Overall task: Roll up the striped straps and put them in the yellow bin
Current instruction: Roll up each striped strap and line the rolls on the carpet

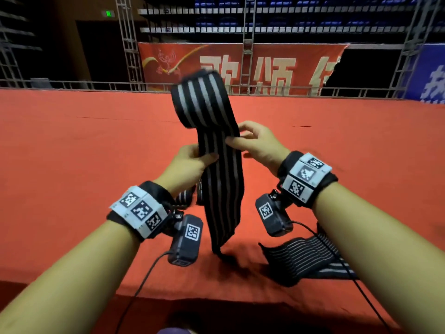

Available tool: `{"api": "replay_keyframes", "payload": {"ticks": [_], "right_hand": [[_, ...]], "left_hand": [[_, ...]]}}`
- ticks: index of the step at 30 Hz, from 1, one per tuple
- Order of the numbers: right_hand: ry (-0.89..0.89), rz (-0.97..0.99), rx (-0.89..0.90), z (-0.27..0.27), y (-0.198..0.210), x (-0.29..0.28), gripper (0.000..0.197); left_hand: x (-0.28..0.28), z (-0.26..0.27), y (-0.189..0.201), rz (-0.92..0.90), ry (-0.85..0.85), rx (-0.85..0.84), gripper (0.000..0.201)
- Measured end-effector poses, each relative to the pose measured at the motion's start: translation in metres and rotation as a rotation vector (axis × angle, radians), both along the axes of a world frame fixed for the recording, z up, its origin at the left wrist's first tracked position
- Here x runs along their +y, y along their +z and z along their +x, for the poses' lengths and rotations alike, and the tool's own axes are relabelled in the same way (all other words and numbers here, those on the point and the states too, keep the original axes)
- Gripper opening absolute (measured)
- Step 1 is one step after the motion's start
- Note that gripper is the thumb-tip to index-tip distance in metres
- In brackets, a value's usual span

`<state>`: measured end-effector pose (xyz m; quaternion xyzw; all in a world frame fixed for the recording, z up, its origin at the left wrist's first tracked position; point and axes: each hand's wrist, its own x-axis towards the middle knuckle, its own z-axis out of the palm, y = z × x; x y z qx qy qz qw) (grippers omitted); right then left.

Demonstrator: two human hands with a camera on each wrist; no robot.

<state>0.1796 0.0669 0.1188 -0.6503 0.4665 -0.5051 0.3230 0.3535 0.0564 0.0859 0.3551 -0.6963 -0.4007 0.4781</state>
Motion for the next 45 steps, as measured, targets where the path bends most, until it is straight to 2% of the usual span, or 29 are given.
{"api": "replay_keyframes", "payload": {"ticks": [3,5,7,9,11,13,15,18,20,22,24,26,28,29,31,33,35,37,40,41,43,45], "right_hand": [[0.076,0.004,-0.004,0.005,-0.006,0.006,0.035],[0.067,-0.067,-0.027,0.015,-0.004,0.01,0.032],[0.062,-0.115,-0.077,0.022,-0.004,0.011,0.026],[0.063,-0.11,-0.092,0.027,-0.004,0.013,0.024],[0.04,-0.13,-0.079,0.027,-0.005,0.012,0.012],[0.013,-0.166,-0.081,0.024,-0.006,0.012,0.016],[0.039,-0.163,-0.114,0.018,-0.009,0.014,0.027],[0.092,-0.164,-0.071,0.01,-0.021,0.017,0.022],[0.066,-0.2,0.007,0.005,-0.028,0.018,0.022],[0.025,-0.238,0.079,-0.001,-0.031,0.019,0.031],[-0.039,-0.246,0.168,-0.007,-0.033,0.022,0.029],[-0.094,-0.208,0.226,-0.013,-0.037,0.023,0.023],[-0.083,-0.144,0.241,-0.018,-0.04,0.024,0.031],[-0.034,-0.104,0.219,-0.019,-0.041,0.025,0.032],[0.124,-0.005,0.129,-0.019,-0.041,0.029,0.021],[0.22,0.052,-0.001,-0.018,-0.037,0.036,0.045],[0.21,0.0,-0.118,-0.015,-0.029,0.039,0.051],[0.15,-0.126,-0.168,-0.011,-0.017,0.04,0.044],[0.082,-0.232,-0.15,-0.008,-0.005,0.045,0.036],[0.075,-0.239,-0.136,-0.009,-0.003,0.046,0.034],[0.076,-0.229,-0.096,-0.009,0.0,0.052,0.033],[0.09,-0.177,-0.054,-0.015,-0.002,0.058,0.023]], "left_hand": [[0.002,0.007,-0.002,-0.029,0.006,-0.19,0.015],[0.006,0.009,-0.008,0.048,0.01,-0.284,0.003],[0.004,0.012,-0.016,0.142,-0.033,-0.347,0.026],[0.007,0.016,-0.021,0.154,-0.043,-0.446,0.022],[0.006,0.021,-0.028,0.116,-0.062,-0.536,0.024],[0.008,0.024,-0.031,0.124,-0.151,-0.453,0.042],[0.01,0.024,-0.025,0.165,-0.138,-0.227,0.063],[0.016,0.019,0.001,0.229,-0.108,0.018,0.068],[0.021,0.014,0.014,0.218,-0.141,0.012,0.065],[0.022,0.008,0.019,0.119,-0.136,-0.082,0.036],[0.021,0.004,0.018,0.044,-0.111,-0.12,0.007],[0.02,0.001,0.016,-0.011,-0.071,-0.086,0.013],[0.018,-0.001,0.017,-0.076,0.005,-0.039,0.018],[0.016,-0.001,0.019,-0.103,0.032,-0.023,0.021],[0.015,-0.001,0.026,-0.135,0.05,0.002,0.026],[0.016,-0.002,0.032,-0.172,0.02,0.004,0.029],[0.02,-0.005,0.039,-0.2,-0.015,0.004,0.034],[0.024,-0.009,0.041,-0.2,-0.041,0.023,0.039],[0.031,-0.013,0.042,-0.21,-0.048,-0.001,0.019],[0.032,-0.013,0.042,-0.21,-0.059,-0.006,0.018],[0.036,-0.011,0.041,-0.205,-0.089,-0.005,0.04],[0.041,-0.013,0.038,-0.236,-0.106,-0.006,0.053]]}}
